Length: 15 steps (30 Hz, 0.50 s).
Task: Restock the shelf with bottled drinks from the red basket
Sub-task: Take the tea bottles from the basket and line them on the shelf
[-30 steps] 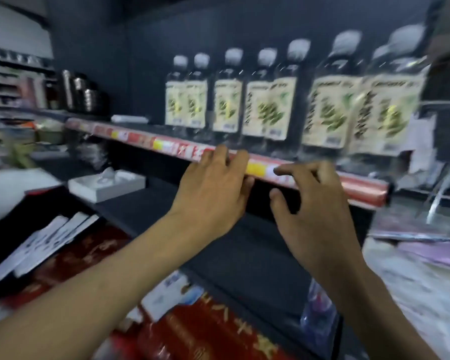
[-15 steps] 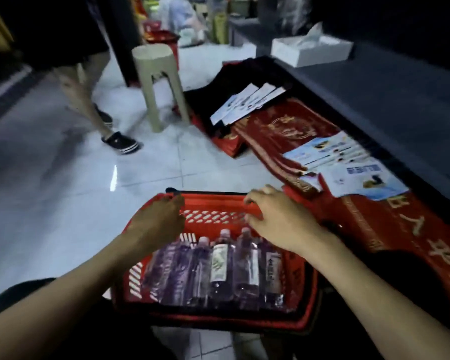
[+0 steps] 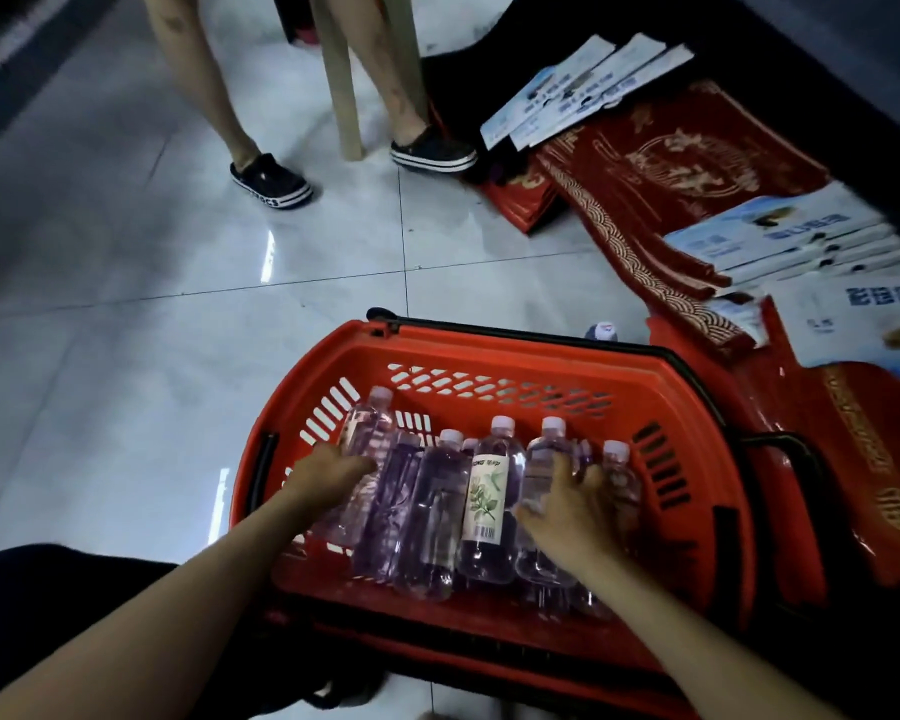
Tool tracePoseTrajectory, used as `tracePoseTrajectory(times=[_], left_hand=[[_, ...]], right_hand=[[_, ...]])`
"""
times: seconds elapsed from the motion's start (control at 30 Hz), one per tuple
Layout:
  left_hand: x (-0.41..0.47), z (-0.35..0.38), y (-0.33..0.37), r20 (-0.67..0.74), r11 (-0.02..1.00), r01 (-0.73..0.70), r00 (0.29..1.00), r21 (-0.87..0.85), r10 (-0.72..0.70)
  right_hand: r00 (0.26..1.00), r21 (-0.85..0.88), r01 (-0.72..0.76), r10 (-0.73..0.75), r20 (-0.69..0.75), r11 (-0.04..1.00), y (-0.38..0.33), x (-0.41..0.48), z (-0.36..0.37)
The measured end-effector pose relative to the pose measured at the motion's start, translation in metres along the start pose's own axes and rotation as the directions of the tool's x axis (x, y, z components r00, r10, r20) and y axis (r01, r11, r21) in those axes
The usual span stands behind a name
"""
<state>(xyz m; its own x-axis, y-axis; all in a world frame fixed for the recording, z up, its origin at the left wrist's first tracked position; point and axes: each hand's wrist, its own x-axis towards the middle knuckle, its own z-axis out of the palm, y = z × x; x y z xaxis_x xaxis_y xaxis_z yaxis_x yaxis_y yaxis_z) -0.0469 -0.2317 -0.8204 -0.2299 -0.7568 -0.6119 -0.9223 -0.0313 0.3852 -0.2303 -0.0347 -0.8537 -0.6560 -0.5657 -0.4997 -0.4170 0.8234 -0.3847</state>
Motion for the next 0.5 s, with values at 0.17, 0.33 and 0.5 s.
tracePoseTrajectory(times=[0.17,0.33,0.5], left_hand=[[0.008,0.005,0.004,0.094,0.997,0.045,0.995,-0.062,-0.039],[0.013,0.02,0.0,0.229,0.923,0.116,0.973,-0.368,-0.031],[-0.008,0.022,0.013,0.356,0.941,0.086,0.934,-0.329,0.039]], right_hand=[[0.997,0.24,-0.078,0.072,0.032,0.968,0.003,0.017,0.013],[0.993,0.081,-0.07,0.078,-0.094,0.994,0.0,-0.002,0.019],[0.995,0.133,-0.087,0.092,-0.031,0.987,0.006,0.0,0.029]])
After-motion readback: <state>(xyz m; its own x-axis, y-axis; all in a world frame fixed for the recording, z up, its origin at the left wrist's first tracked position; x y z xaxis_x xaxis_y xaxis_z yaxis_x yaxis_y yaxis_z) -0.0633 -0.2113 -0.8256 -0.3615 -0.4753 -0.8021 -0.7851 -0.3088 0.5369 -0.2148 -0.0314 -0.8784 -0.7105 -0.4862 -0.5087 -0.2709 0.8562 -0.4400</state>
